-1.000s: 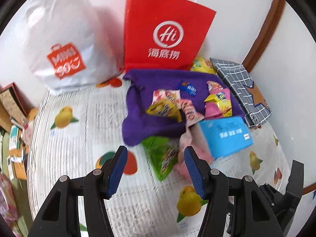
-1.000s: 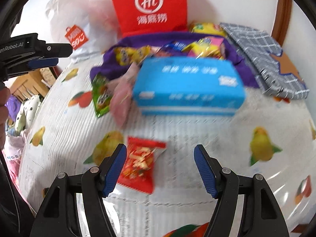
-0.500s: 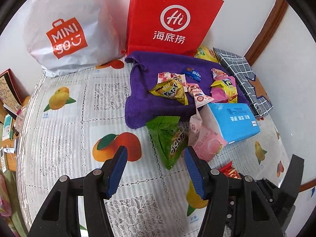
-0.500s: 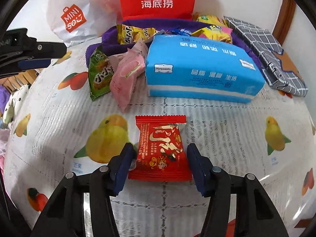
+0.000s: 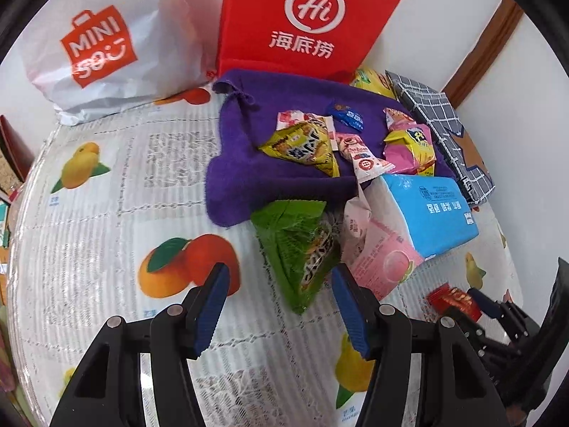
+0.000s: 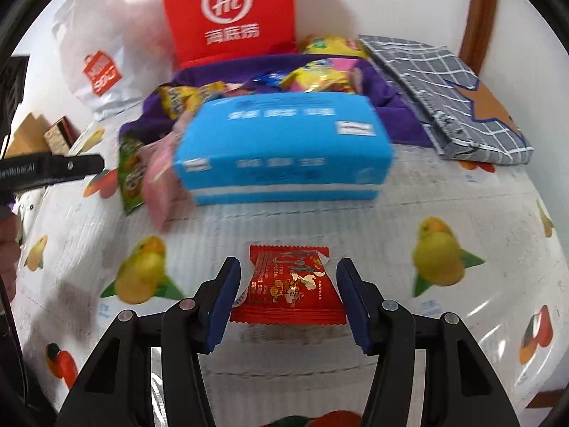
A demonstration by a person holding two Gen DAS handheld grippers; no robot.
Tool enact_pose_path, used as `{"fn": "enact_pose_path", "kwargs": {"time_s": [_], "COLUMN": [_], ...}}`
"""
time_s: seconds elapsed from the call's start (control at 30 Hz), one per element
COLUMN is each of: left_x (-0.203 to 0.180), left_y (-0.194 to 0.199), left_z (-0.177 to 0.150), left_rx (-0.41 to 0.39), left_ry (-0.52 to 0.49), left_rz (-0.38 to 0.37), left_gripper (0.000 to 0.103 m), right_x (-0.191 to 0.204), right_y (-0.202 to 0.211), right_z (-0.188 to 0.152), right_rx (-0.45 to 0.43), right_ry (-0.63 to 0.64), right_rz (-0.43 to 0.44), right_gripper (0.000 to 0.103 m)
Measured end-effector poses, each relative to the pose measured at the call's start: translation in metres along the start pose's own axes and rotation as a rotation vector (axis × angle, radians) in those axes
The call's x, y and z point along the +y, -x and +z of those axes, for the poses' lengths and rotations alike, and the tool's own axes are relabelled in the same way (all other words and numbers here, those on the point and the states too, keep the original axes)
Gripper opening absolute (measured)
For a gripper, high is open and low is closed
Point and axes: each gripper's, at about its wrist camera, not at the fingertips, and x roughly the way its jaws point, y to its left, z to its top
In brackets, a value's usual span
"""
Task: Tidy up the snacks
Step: 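Close the right tool on the red candy packet while the left reaches the green packet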
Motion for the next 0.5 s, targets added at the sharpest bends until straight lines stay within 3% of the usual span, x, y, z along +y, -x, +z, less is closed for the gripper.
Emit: {"fn": "enact_pose_path", "kwargs": {"time_s": [0.5], "left_x": [-0.020], "left_y": [-0.040], "left_z": [0.008], "left_rx": [0.013], "left_ry": [-0.036], "left_rz": [0.017], "left_gripper": [0.057], "right_x": [-0.018], "right_y": [-0.029], "right_z": [0.006], "right_rx": [0.036], "right_ry": [-0.018], "right_rz": [0.005], "right_gripper": [0.056]}}
